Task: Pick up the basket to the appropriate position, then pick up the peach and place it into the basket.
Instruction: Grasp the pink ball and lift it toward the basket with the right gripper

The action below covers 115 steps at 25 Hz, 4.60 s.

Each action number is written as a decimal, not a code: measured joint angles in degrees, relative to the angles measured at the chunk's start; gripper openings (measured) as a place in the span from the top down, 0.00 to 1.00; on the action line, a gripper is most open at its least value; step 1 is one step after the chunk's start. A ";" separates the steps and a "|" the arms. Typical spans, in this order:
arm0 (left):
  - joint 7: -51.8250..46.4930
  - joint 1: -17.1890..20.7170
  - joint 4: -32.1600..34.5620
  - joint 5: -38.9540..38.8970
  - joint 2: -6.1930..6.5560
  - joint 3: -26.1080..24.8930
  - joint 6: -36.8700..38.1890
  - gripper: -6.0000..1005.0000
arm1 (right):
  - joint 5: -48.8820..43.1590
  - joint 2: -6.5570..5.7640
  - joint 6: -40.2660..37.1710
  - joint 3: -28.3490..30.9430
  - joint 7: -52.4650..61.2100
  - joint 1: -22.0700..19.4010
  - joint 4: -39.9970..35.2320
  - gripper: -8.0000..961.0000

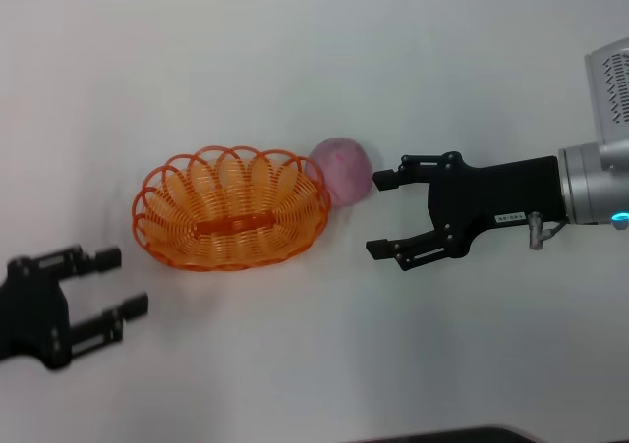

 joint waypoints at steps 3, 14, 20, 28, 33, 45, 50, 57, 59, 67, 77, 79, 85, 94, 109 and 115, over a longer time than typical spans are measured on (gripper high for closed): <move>3.68 1.49 -0.92 0.24 -0.11 -0.36 1.16 0.38 | 0.00 0.00 0.17 0.02 -0.08 -0.03 0.00 0.02; 8.44 4.23 -3.86 2.60 -0.20 -1.44 -1.52 0.36 | -0.33 0.00 0.25 -0.26 -0.17 -0.28 0.24 0.02; 10.67 4.22 -4.50 2.11 -0.20 -1.55 -2.67 0.33 | -0.41 0.00 0.41 -0.26 0.02 -0.45 0.09 0.02; 12.14 4.36 -4.51 1.99 -0.20 -1.61 -2.33 0.19 | -0.40 -0.08 0.41 -0.26 0.37 -0.47 0.07 0.02; 12.16 4.31 -4.54 1.96 -0.20 -1.61 -2.18 0.16 | -0.47 -0.32 -0.40 -0.28 7.28 -0.04 -2.59 0.02; 12.21 4.59 -4.06 2.06 -0.14 -3.09 -0.52 0.16 | -9.31 -0.36 -4.82 -1.09 33.69 4.98 -19.02 0.02; 12.23 4.60 -4.02 2.28 -0.12 -3.11 -0.47 0.16 | -20.26 0.17 -5.45 -5.56 36.45 10.56 -22.43 0.02; 12.23 4.59 -3.93 2.40 -0.11 -3.44 -0.46 0.16 | -24.89 0.84 -2.93 -15.91 34.42 13.23 -27.47 0.02; 12.24 4.58 -3.92 2.42 -0.11 -3.74 -0.46 0.16 | -24.59 0.90 -1.77 -17.10 33.04 13.34 -28.26 0.02; 12.14 4.66 -3.91 2.56 -0.06 -4.52 -0.47 0.16 | -21.22 1.10 4.12 -25.36 31.09 13.34 -27.63 0.02; 11.96 4.67 -3.91 2.56 -0.02 -4.52 -0.21 0.17 | -18.20 0.85 9.18 -28.88 31.15 13.91 -23.46 0.02; 11.95 4.68 -3.91 2.56 -0.02 -4.51 -0.13 0.17 | -17.64 0.79 10.33 -29.71 31.13 13.99 -22.46 0.02; 11.92 4.67 -3.91 2.55 -0.02 -4.50 -0.06 0.17 | -16.52 0.70 13.71 -32.54 31.10 14.58 -18.89 0.02; 11.88 4.60 -3.91 2.48 -0.02 -4.50 0.06 0.17 | -16.07 0.61 15.93 -33.01 31.36 15.72 -16.45 0.04; 11.78 4.54 -3.91 2.49 -0.02 -4.51 0.06 0.17 | -15.09 0.61 17.02 -33.50 31.37 14.87 -17.02 0.54; 11.79 4.50 -3.91 2.49 -0.03 -4.53 0.06 0.17 | -15.13 0.61 17.04 -33.80 31.47 14.86 -17.21 0.71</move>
